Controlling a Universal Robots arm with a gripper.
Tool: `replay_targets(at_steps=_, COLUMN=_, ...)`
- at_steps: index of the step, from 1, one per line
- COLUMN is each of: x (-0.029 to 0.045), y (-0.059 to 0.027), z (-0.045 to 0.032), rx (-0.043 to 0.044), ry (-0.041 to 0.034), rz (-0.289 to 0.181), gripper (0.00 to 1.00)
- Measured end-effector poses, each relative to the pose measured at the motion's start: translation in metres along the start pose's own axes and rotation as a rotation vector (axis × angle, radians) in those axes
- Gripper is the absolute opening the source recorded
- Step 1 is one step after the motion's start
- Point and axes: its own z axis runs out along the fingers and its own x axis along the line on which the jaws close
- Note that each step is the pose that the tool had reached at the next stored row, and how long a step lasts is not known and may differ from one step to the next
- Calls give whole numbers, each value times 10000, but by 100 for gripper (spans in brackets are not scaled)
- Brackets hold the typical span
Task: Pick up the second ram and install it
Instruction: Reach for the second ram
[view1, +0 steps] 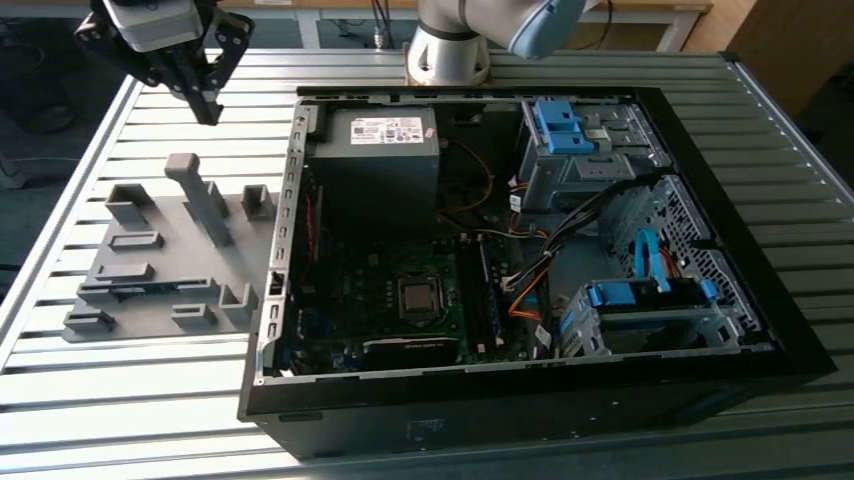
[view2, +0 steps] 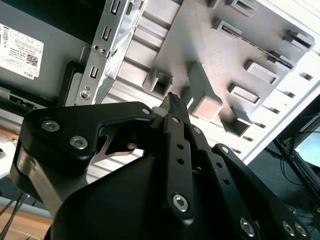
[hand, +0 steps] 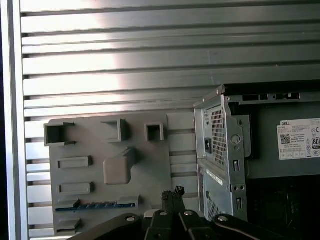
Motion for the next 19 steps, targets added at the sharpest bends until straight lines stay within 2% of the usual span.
replay_targets(at_steps=19, x=72, y=-5, z=-1, rx=0, ry=0, rz=0, gripper=11)
